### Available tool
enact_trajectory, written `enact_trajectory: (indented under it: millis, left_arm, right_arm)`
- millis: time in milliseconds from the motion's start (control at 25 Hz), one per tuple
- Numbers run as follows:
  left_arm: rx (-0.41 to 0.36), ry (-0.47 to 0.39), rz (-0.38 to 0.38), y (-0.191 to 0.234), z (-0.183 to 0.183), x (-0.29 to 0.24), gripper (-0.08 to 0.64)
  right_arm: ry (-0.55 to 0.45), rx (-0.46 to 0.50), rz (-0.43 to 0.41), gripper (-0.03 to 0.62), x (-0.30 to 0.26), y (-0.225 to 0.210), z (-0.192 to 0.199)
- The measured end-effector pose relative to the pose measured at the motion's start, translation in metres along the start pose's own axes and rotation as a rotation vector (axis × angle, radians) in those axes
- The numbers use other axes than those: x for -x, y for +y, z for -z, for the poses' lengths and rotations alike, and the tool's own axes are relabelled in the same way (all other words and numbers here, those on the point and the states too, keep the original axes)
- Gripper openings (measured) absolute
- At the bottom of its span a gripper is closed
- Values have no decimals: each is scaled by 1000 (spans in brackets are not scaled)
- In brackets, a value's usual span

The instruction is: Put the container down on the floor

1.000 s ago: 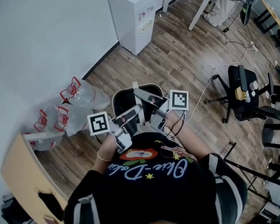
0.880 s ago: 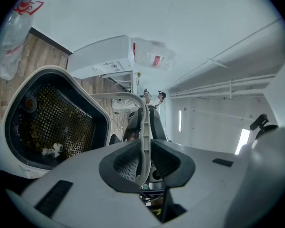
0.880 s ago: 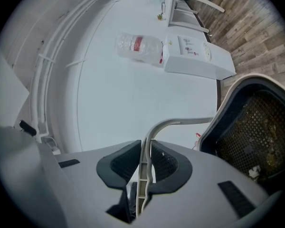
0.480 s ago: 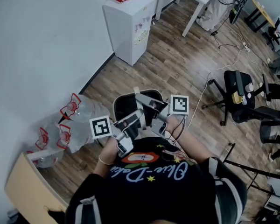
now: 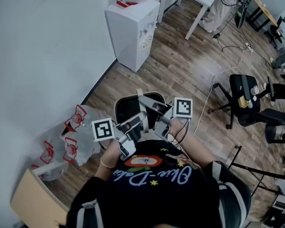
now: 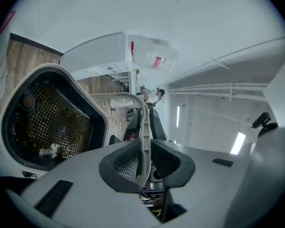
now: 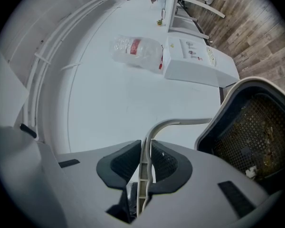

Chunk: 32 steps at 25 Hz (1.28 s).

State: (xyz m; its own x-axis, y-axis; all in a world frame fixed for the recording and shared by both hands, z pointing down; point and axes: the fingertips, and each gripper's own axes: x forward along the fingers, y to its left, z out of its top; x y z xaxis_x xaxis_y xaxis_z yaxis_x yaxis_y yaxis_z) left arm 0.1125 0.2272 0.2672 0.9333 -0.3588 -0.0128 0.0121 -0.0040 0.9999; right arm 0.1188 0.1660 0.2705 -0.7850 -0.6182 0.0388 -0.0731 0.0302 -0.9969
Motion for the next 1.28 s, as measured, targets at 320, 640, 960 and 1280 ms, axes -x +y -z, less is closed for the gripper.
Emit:
enact_trajectory:
  millis: [320, 640, 960, 1280]
  left_arm:
    - [-8, 6, -2, 3, -31, 6, 63]
    - [14, -46, -13, 10, -54, 9, 63]
    - [20, -182, -30, 17, -101, 6, 63]
    - [36, -316, -55, 24, -163, -5, 63]
  right_arm:
    - [-12, -7, 0, 57, -28, -3, -11]
    - [46, -14, 7, 57, -54, -14, -18]
    - [187, -28, -9, 57, -100, -19, -39]
    - [330, -72, -6, 57, -153, -29, -72]
